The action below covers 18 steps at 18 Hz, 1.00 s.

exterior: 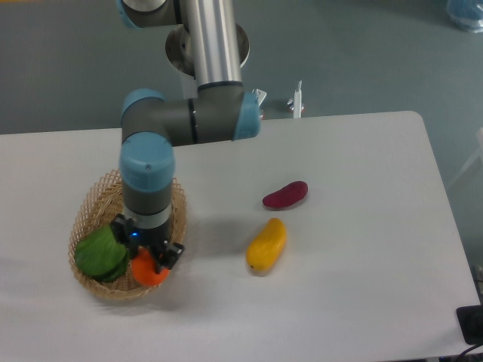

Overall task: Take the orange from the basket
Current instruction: 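Lift the orange out of the basket and carry it beside the mango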

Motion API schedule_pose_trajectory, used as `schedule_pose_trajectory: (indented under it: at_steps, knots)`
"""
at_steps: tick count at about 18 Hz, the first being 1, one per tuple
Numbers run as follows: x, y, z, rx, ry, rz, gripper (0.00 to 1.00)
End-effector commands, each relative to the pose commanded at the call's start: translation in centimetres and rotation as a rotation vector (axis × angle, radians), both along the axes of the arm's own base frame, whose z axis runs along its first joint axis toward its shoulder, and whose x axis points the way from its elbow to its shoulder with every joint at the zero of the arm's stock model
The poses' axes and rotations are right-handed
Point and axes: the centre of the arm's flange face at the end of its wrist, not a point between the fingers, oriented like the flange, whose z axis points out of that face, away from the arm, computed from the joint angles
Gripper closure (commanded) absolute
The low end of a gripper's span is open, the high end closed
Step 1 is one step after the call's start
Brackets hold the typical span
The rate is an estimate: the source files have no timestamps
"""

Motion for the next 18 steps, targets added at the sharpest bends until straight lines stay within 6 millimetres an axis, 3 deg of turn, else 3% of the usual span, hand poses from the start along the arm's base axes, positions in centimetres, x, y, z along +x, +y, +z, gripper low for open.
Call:
schedule_pose_trajectory:
  at_steps: [3,4,7,14,18]
  knots:
    - [-1.8,-1.1,1.2,0.016,0.014,0.020,0.49]
    - [-3.3,-1.7,1.5,0.019,0.022,0.030,0.49]
    - [-5.6,-2.8,1.3,0.011,0.045,0.010,0.48]
    - [-15.7,-7.6,3.7,0.004,0.152,0.067,0.48]
    - [-19.0,-9.9,3.3,-0.040,0.191,0.033,0.48]
